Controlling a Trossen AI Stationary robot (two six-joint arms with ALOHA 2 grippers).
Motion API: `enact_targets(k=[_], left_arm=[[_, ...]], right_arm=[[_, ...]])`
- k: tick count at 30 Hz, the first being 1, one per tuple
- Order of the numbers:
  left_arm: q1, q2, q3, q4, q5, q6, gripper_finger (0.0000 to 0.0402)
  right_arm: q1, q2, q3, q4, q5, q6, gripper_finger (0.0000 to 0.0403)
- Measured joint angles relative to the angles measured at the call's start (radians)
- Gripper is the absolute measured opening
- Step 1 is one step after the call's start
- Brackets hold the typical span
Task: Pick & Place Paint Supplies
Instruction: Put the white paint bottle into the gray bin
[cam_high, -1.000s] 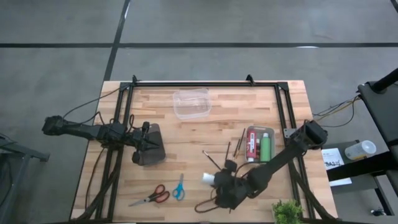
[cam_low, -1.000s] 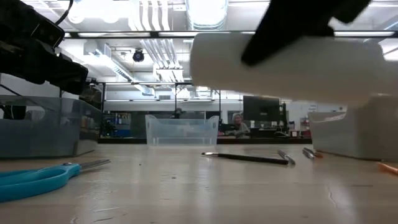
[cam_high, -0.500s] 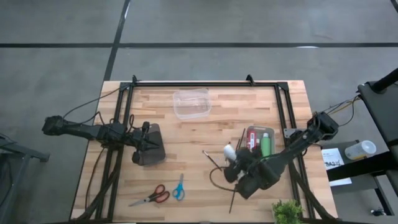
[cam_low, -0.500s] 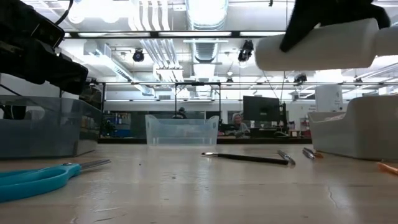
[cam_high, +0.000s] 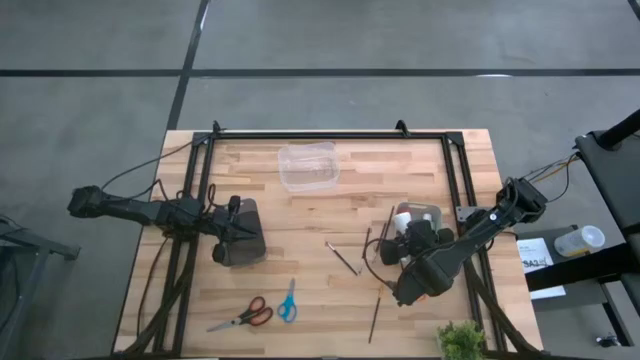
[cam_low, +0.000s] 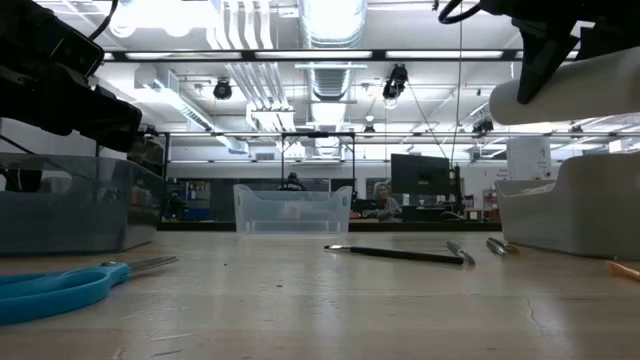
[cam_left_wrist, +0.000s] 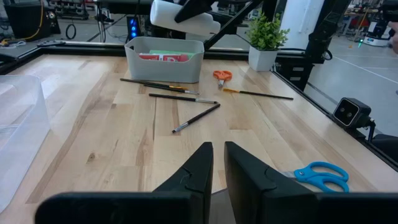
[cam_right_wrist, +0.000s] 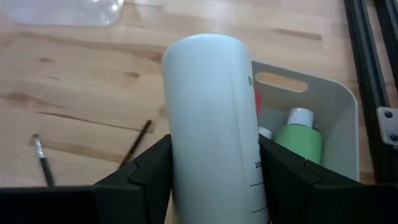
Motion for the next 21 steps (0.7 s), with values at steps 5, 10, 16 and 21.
enact_targets(k=[5,10,16,21], left_arm=[[0.000,0.000,0.000,0.000,0.000,0.000,0.0051],[0.000,0.000,0.000,0.000,0.000,0.000,0.0051],[0.000,0.000,0.000,0.000,0.000,0.000,0.0051],[0.000,0.000,0.000,0.000,0.000,0.000,0.0051]], right_arm=[[-0.018,-0.047,-0.075,-0.004,-0.022,0.046,0.0190],[-0.032,-0.109,-0.174,0.002,-0.034,0.132,0.0190],[-0.038,-0.180,-0.286,0.083,-0.045,0.153,0.0190],[-0.062,-0.216,-0.385,0.193,-0.055,0.153,0.0190]])
